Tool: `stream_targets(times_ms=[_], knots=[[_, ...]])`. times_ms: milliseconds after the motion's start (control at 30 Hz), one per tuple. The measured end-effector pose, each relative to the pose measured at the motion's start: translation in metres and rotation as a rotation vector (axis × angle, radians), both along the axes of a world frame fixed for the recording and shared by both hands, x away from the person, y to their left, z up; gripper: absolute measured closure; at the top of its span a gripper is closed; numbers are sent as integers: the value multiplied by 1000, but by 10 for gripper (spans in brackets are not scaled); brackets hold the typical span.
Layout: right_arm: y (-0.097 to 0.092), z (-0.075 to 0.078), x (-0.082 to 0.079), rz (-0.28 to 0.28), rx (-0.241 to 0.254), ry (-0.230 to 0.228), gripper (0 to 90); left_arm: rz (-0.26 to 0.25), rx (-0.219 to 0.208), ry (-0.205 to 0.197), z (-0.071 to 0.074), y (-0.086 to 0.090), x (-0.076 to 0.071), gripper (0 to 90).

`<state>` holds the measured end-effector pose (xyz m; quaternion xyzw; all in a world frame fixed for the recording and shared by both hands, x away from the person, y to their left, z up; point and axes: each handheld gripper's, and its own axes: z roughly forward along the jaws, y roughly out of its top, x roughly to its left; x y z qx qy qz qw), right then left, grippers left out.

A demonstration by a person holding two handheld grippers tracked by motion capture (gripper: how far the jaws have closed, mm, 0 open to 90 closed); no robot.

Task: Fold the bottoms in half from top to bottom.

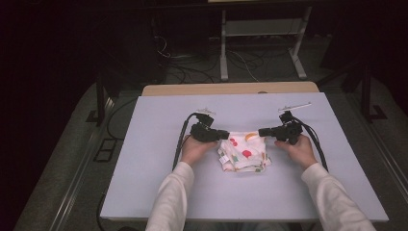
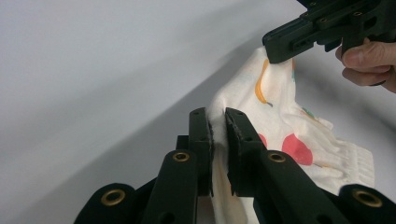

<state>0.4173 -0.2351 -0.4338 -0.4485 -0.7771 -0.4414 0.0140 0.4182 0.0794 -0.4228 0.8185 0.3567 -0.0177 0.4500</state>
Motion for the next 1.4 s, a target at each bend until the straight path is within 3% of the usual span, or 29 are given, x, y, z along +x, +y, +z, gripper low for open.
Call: stream_targets(times_ms=[667,1033,1233,1400], knots=[[20,3,20,-43,-45,-41,861,25,33,-36,3,10,30,812],[27,3,32,-57,-70,-65,860,65,-11,-40,-3,16,37,812],[29,-3,38,-81,-63,-67,860,86,6,-42,-9,15,41,811],[31,-9,40,-107,-57,-71,860,107,-5,-42,-16,16,46,811]])
